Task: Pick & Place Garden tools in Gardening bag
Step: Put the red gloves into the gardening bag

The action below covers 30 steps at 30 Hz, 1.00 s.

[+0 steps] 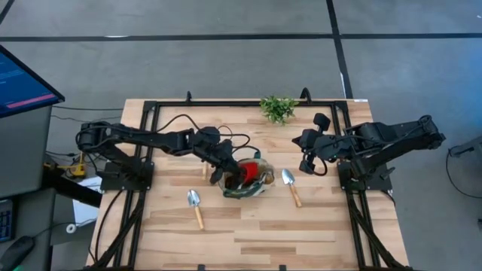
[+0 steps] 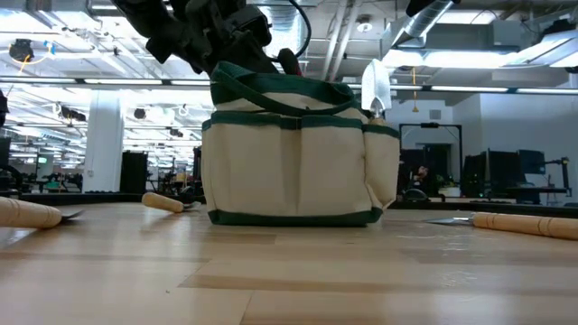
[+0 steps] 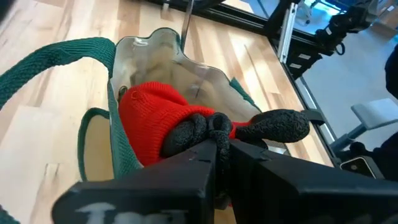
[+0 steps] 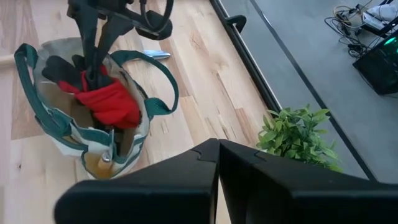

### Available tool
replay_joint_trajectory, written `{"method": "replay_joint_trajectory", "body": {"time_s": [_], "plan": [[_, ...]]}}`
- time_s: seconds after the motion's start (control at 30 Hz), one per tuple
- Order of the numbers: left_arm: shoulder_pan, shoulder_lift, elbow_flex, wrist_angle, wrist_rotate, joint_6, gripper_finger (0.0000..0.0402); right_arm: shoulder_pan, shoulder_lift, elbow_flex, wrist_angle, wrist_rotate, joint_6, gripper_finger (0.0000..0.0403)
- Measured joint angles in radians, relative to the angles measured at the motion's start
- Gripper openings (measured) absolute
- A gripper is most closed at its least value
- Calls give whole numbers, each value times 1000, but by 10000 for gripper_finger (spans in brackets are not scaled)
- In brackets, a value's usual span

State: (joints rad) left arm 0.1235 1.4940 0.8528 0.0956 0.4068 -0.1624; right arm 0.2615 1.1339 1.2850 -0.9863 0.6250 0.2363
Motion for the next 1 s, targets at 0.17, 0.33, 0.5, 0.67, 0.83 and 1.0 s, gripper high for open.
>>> {"method": "replay_joint_trajectory", "body": {"time_s": [0.17,0.33,0.5,0.67,0.83,1.0], "plan": [[8,0,0,-3,0,-2,4,0,0,0,0,0,0,1],[6,0,0,-10,-1,-22,4,0,0,0,-1,0,0,1],[7,0,-12,-17,20,-52,5,0,0,0,-1,0,0,1],[11,0,-37,-32,17,-55,4,0,0,0,-1,0,0,1],[11,0,-40,-27,8,-55,5,0,0,0,-1,-1,0,1],[11,0,-41,-16,8,-48,8,0,0,0,-1,-18,0,2]]}}
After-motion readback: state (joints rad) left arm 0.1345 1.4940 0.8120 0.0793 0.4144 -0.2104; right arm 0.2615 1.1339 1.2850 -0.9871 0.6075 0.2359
